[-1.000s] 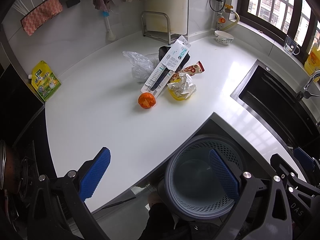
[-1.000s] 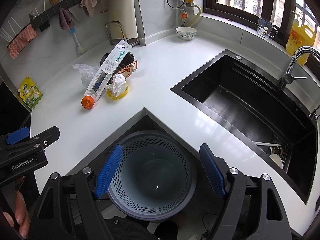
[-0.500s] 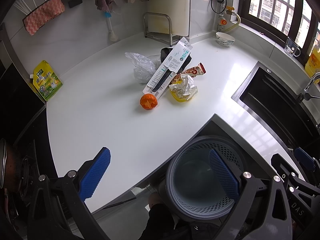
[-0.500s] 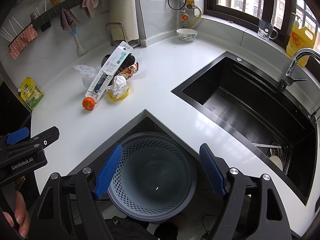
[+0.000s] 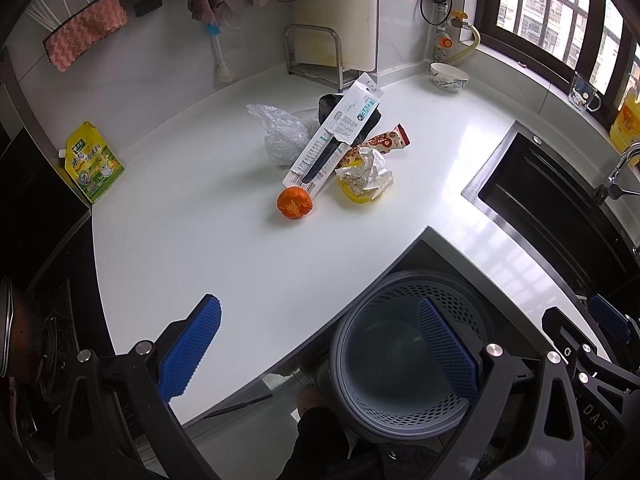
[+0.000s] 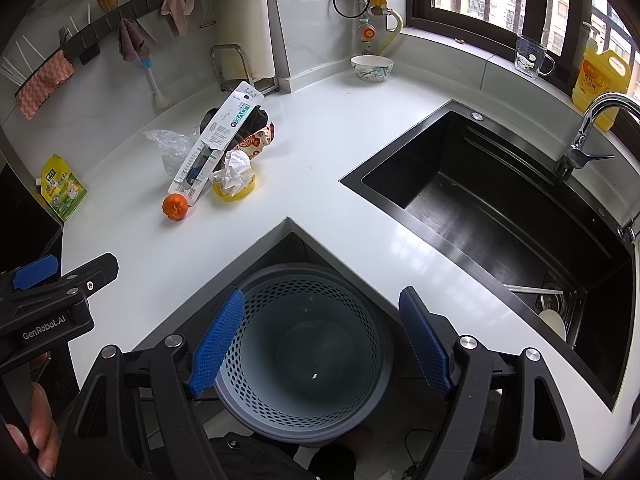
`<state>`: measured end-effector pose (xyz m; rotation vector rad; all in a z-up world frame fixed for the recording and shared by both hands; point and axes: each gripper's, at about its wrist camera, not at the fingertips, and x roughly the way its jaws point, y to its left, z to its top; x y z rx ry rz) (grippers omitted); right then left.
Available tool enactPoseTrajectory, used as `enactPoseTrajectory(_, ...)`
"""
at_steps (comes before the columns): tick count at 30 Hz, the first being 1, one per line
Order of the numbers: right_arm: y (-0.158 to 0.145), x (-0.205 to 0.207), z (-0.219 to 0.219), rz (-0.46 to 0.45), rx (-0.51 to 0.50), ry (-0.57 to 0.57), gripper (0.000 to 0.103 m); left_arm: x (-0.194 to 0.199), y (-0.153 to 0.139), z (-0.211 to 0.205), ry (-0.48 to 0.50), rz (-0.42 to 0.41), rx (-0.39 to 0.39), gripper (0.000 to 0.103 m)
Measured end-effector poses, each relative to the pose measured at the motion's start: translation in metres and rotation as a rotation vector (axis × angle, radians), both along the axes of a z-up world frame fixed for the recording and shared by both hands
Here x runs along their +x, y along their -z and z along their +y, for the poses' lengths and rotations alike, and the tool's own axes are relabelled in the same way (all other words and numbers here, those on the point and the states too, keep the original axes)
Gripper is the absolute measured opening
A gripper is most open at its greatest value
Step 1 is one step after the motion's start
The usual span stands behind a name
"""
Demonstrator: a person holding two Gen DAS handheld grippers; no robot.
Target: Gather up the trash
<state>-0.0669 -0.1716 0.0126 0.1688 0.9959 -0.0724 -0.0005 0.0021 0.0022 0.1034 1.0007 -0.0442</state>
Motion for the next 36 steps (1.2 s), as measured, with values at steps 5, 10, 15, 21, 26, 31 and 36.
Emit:
enactPoseTrajectory(5, 0.001, 0.0, -0.002, 0.001, 0.003, 0.0, 0.076, 0.001, 0.0, -0.002, 0.001, 0.0, 0.002, 0.097)
enactPoseTrajectory(10, 0.001, -0.001, -0.004, 0.0, 0.005, 0.001, 0.076, 0.0, 0.0, -0.002, 0.0, 0.0, 0.002, 0.097)
enactPoseTrajectory(15, 0.001, -0.001, -0.004, 0.0, 0.005, 0.001, 0.076, 0.0, 0.0, -0.002, 0.001, -0.001, 0.003, 0.097)
enactPoseTrajectory(21, 0.002, 0.0, -0.004, 0.001, 0.006, 0.001, 0.076, 0.0, 0.001, -0.003, 0.0, -0.001, 0.004, 0.097)
enactPoseTrajectory(26, 0.005, 0.0, -0.007, 0.004, 0.011, 0.002, 0.076, 0.0, 0.002, -0.004, -0.001, 0.001, 0.007, 0.097)
enactPoseTrajectory(31, 0.01, 0.004, -0.006, 0.008, 0.031, 0.001, 0.076, 0.005, 0.006, -0.002, -0.009, 0.01, 0.009, 0.097)
enactPoseTrajectory(36, 0.016, 0.012, 0.002, 0.01, 0.047, -0.007, 0.076, 0.012, 0.015, 0.011, -0.015, 0.028, 0.008, 0.097)
